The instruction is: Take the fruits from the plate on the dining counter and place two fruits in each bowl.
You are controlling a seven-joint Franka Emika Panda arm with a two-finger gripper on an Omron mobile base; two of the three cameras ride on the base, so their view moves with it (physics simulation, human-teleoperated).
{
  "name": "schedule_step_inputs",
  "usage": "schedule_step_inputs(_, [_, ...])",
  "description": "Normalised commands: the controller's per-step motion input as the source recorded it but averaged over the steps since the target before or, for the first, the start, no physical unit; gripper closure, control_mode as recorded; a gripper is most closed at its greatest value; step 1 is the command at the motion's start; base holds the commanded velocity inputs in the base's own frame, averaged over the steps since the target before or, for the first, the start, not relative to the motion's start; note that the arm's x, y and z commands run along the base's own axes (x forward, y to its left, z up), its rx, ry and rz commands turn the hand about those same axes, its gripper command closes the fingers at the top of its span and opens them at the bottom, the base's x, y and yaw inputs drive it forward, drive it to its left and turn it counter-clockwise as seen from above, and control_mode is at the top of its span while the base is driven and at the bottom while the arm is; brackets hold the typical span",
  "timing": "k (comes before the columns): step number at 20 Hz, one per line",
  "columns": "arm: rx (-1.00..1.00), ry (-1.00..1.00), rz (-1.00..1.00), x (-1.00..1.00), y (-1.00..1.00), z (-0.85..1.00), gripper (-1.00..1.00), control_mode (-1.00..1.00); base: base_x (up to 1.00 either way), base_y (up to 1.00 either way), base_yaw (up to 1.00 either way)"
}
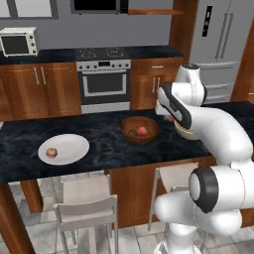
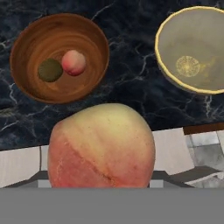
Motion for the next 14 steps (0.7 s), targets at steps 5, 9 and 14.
schedule_step_inputs(5, [0.00,0.00,0.00,0.00,0.00,0.00,1.00,1.00,0.38,-0.23,-0.11])
schedule_step_inputs(9, [0.00,0.00,0.00,0.00,0.00,0.00,1.00,1.00,0.40,-0.06,-0.22])
schedule_step_inputs(14, [0.00,0.00,-0.20,0.38,-0.21,-0.07,1.00,-1.00,0.07,-0.02,-0.05])
